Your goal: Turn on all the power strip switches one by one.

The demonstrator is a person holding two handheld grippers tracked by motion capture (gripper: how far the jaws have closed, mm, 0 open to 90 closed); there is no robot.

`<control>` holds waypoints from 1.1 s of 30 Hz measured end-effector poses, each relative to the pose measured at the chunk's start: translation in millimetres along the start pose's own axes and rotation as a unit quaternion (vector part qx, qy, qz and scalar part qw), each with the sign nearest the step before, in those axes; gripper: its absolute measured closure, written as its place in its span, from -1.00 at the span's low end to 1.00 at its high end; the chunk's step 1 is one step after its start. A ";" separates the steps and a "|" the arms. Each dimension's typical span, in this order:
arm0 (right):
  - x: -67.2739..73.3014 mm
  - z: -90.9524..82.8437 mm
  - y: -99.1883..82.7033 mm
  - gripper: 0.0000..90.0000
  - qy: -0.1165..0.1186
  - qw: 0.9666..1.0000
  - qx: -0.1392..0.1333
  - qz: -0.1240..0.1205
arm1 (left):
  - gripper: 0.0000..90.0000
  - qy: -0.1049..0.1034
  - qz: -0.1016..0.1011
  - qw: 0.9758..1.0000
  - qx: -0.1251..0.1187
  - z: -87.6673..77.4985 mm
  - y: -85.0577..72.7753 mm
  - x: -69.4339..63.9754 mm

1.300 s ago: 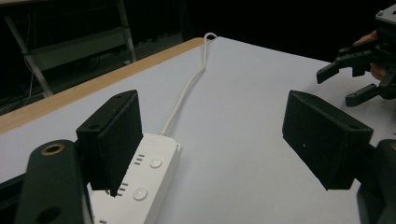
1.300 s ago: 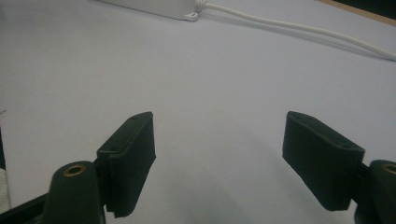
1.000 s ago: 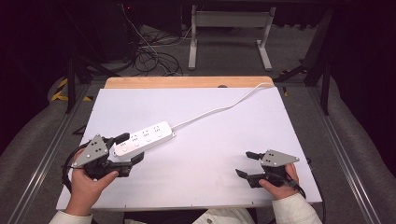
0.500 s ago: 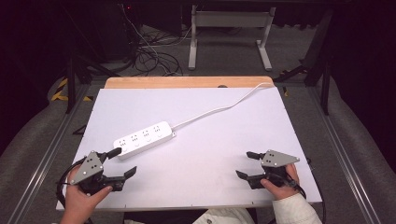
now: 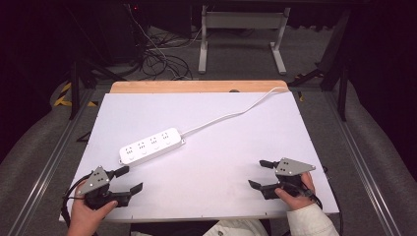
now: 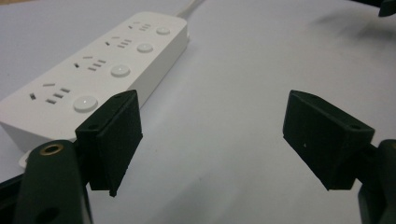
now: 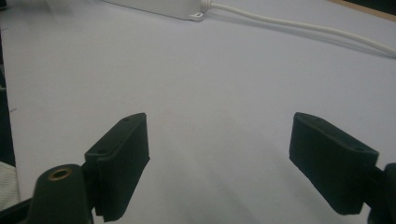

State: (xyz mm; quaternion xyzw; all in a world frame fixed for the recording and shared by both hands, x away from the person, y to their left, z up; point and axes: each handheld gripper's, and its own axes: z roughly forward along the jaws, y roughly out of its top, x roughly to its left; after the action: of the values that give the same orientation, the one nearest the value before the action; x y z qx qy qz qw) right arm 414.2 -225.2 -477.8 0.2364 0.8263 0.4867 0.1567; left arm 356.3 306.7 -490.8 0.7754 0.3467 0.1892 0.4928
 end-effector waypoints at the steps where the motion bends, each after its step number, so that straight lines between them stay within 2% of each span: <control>1: -0.1 0.1 -0.1 -0.54 0.000 1.000 0.000 0.000 | -0.55 0.003 0.004 1.000 0.006 0.4 -1.2 0.0; 7: -0.8 -0.4 -0.5 -0.54 0.000 1.000 0.002 0.001 | -0.54 0.015 0.043 0.999 0.020 3.3 2.3 -4.0; 9: -1.1 0.1 -0.6 -0.54 0.001 1.000 0.002 0.002 | -0.54 0.013 0.044 0.999 0.025 5.9 2.5 -3.6; 11: -1.1 0.3 -0.6 -0.54 0.002 1.000 0.002 0.001 | -0.53 0.008 0.034 0.999 0.015 5.7 3.0 -2.1; 14: -1.0 -0.1 -0.7 -0.54 0.001 1.000 0.002 0.002 | -0.54 -0.006 0.001 1.000 -0.011 2.1 2.9 1.2; 16: -1.3 0.0 -0.8 -0.54 0.001 1.000 0.002 0.002 | -0.54 -0.002 -0.011 1.000 -0.021 -0.2 2.5 2.9; 20: -1.8 0.6 -1.2 -0.54 0.002 1.000 0.003 0.003 | -0.54 0.005 -0.015 1.000 -0.027 -2.4 2.1 5.3; 30: -1.9 0.0 -1.4 -0.54 0.002 1.000 0.002 0.004 | -0.55 0.016 0.011 1.000 -0.018 -1.6 3.7 2.3; 33: -2.1 0.1 -1.4 -0.54 0.002 1.000 0.003 0.004 | -0.55 0.016 0.009 1.000 -0.020 -1.5 3.7 1.7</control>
State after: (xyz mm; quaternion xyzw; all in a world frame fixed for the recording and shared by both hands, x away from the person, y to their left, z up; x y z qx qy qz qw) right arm 415.6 -226.8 -479.1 0.2396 0.8270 0.4852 0.1525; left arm 357.9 307.9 -486.9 0.7656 0.3436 0.2133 0.5002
